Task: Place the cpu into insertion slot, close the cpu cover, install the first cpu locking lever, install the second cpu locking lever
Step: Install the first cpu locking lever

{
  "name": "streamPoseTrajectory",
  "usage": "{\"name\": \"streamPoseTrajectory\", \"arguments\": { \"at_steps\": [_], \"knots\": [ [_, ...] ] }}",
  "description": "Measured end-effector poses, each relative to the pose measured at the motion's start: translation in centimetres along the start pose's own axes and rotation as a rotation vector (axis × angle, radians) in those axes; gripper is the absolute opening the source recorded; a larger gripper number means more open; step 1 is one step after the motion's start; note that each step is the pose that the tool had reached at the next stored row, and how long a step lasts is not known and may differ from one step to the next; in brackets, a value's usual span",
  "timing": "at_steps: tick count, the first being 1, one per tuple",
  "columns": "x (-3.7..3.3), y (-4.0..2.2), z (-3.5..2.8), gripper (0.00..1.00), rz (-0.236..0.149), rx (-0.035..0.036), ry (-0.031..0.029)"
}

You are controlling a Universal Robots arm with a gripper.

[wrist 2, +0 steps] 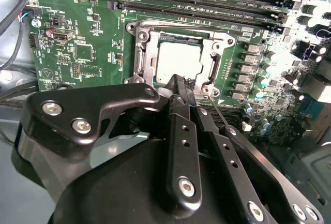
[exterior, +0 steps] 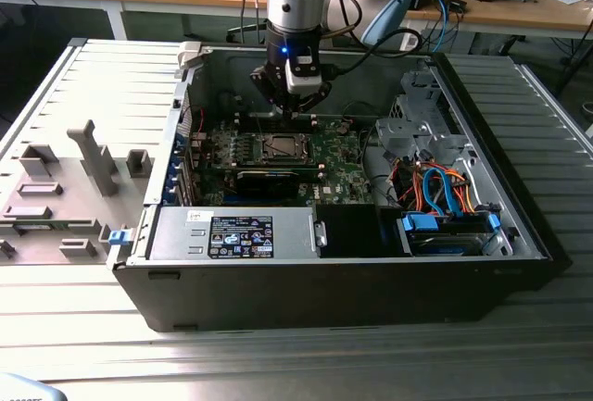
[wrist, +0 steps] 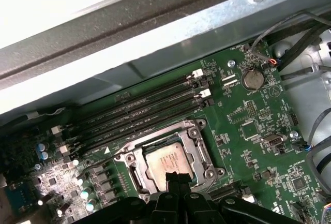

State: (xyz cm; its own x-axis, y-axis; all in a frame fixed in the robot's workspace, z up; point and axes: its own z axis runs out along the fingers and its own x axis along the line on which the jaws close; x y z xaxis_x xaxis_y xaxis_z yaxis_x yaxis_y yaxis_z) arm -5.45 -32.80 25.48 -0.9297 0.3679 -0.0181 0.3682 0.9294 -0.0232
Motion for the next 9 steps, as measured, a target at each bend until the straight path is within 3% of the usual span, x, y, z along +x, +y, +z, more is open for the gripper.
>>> {"name": "streamPoseTrajectory", "arguments": {
  "at_steps": [9],
  "knots": [
    [0.0,0.0,0.0,0.11,-0.021,-0.0004,-0.0005]
  ]
}}
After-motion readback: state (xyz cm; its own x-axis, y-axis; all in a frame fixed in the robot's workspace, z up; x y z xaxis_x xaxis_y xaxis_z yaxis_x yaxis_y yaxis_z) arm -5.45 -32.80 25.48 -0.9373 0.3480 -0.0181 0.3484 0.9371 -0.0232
